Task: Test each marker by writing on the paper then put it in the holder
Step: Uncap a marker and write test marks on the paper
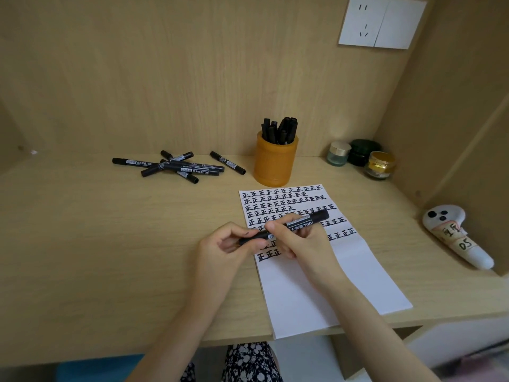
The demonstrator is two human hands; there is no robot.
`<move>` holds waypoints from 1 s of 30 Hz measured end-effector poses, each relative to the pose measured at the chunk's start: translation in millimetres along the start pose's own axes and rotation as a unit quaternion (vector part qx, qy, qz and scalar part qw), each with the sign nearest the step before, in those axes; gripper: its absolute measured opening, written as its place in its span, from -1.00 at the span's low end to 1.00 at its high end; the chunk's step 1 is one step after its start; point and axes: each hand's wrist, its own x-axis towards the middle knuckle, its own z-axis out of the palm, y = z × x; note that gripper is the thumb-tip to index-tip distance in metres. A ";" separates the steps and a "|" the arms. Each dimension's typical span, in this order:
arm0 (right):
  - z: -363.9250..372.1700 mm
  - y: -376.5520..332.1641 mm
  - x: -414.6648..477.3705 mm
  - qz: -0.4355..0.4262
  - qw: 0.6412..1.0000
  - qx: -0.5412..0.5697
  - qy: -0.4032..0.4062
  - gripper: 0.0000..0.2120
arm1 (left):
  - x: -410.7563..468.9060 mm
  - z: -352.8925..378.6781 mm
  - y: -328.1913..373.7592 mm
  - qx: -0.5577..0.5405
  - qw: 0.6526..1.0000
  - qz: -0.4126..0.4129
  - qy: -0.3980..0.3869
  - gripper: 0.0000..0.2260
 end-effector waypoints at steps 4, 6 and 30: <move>1.2 -0.3 1.4 0.004 1.000 -0.011 -0.015 -0.79 | 0.1 1.1 0.5 -0.029 1.000 0.002 0.008 -0.85; -0.5 1.4 2.0 0.004 1.000 -0.013 -0.019 -0.82 | 0.3 1.9 -0.5 -0.041 0.999 -0.007 0.007 -0.86; 1.4 5.4 4.5 0.092 0.993 0.075 0.009 -0.68 | 3.3 -1.9 -1.3 0.035 0.998 0.044 -0.001 -0.80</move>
